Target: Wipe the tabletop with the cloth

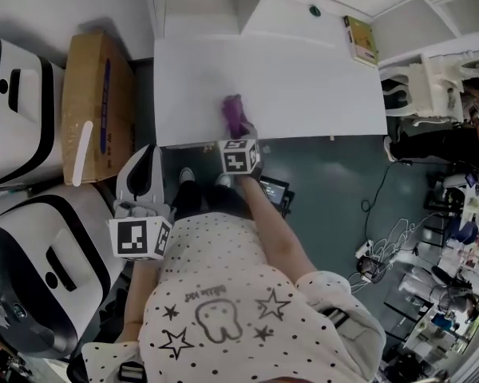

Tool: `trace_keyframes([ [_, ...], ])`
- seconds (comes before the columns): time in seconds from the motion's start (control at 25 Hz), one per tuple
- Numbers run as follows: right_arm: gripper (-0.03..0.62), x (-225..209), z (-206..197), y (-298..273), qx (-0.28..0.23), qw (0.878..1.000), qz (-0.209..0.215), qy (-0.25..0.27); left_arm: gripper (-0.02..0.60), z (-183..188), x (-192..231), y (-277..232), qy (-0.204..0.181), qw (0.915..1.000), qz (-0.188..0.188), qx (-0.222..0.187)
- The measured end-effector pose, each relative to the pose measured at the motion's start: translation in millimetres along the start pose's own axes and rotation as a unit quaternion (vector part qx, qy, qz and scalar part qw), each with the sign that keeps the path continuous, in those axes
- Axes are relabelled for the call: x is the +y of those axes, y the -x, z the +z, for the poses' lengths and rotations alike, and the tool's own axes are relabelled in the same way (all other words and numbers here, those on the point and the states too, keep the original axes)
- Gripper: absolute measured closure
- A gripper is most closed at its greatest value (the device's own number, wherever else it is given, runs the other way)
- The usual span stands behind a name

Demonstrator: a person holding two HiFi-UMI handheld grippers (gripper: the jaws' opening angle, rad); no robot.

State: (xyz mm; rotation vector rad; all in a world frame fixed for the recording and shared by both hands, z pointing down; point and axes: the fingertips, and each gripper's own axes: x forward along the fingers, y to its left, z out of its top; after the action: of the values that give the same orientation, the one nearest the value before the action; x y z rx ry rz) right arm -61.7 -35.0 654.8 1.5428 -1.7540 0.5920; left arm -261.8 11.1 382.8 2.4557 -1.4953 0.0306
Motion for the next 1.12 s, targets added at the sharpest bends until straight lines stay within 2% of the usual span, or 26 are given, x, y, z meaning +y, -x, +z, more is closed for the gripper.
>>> trace_keyframes([
  [0.64,0.530,81,20,-4,-0.011,0.998,0.049,0.044,0.587,0,31,26,0.004,0.9996,0.026,-0.007],
  [1.12,0.530,138,25,-2,-0.021,0.992,0.096,0.083,0.586,0,48,39,0.005,0.9989,0.045,-0.009],
])
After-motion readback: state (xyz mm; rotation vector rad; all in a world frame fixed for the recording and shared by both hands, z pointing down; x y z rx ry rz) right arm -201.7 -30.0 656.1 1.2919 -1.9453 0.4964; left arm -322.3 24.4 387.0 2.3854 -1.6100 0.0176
